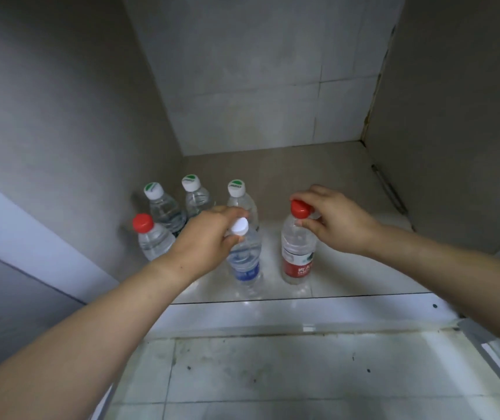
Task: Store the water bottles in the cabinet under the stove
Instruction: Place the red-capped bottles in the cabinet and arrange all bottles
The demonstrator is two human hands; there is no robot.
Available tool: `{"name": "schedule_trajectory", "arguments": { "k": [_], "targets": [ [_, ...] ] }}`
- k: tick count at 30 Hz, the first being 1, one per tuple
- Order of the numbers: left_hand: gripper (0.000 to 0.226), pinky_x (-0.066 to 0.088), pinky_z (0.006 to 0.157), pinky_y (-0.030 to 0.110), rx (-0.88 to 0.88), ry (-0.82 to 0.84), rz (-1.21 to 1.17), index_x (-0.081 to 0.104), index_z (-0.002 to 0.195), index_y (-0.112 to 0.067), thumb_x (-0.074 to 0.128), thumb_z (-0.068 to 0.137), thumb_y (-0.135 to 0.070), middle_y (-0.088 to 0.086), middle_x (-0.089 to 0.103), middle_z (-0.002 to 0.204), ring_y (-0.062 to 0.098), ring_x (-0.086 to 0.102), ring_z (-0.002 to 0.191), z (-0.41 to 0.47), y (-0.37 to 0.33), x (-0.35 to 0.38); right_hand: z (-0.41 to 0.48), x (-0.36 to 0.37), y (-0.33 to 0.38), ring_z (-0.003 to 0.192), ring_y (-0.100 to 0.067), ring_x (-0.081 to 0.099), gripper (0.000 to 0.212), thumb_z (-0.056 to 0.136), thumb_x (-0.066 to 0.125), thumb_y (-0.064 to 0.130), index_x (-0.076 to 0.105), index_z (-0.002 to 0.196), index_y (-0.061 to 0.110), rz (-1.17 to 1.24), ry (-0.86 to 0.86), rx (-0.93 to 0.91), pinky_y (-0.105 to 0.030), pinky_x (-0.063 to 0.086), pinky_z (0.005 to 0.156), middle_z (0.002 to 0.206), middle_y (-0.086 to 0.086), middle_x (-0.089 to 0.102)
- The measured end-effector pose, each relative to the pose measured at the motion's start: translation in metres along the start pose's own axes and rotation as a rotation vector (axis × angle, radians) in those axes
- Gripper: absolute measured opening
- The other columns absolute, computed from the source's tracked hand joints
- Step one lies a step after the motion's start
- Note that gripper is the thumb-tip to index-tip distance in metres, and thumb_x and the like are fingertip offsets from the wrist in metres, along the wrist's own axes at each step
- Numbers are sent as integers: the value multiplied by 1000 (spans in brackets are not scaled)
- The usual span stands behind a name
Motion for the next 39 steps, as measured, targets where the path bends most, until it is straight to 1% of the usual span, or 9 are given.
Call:
{"name": "schedule_trajectory", "arguments": {
  "k": [5,10,18,22,25,28,34,36,39],
  "targets": [
    [39,43,83,31,-98,-41,55,57,121,-18,65,83,-15,5,60,122,27,57,110,-18,39,-20,24,18,33,103,-27,54,43,86,61,19,50,126,11,12,26,-62,-23,35,81,115,-13,54],
    [38,39,80,27,-145,-52,68,57,119,-20,67,82,-18,5,62,119,27,58,106,-25,64,-30,42,32,54,103,-27,54,43,86,61,21,49,127,13,29,33,-102,-27,38,82,114,-13,55],
    [37,50,84,40,-189,-48,-40,58,117,-18,68,81,-16,7,61,113,26,60,97,-46,74,-38,70,57,82,103,-28,54,43,85,63,21,50,125,14,50,70,-144,-29,39,84,116,-13,54],
    [39,46,81,31,-208,-40,-38,57,120,-17,67,82,-15,6,60,113,24,61,91,-56,75,-39,82,72,94,109,-27,53,48,86,61,19,46,132,15,37,105,-168,-32,41,91,122,-12,53],
    [38,46,82,33,-214,-23,-19,57,119,-18,66,83,-15,6,60,112,24,61,92,-59,75,-40,91,76,97,107,-28,54,47,86,61,19,47,131,16,28,108,-167,-32,42,90,121,-13,55],
    [38,46,80,32,-211,-24,-9,57,120,-19,66,83,-16,4,61,111,22,60,92,-61,73,-40,91,74,92,109,-28,53,54,85,63,24,44,135,17,31,92,-165,-33,42,91,123,-13,55],
    [38,49,84,35,-159,-37,-60,58,118,-19,69,81,-16,1,61,114,18,59,97,-60,60,-37,52,63,60,113,-23,53,64,81,68,28,41,137,14,94,106,-169,-18,35,87,131,-11,51],
    [38,49,84,35,-144,-46,-85,59,117,-19,69,81,-17,1,62,113,18,59,99,-58,53,-33,34,67,37,113,-24,53,60,83,66,30,43,135,14,73,134,-105,-20,37,87,130,-10,52],
    [35,46,82,31,-110,-53,-107,59,116,-19,68,82,-17,1,63,110,17,57,98,-52,39,-18,5,89,-2,121,-23,48,61,84,62,40,40,137,17,-47,283,21,-26,37,99,137,-7,45]
  ]
}}
Point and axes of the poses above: each hand's wrist, its own z-axis towards the middle knuckle, its own x-axis out of the palm, y = z × x, the point moved 1 cm from there along z, towards the middle knuckle
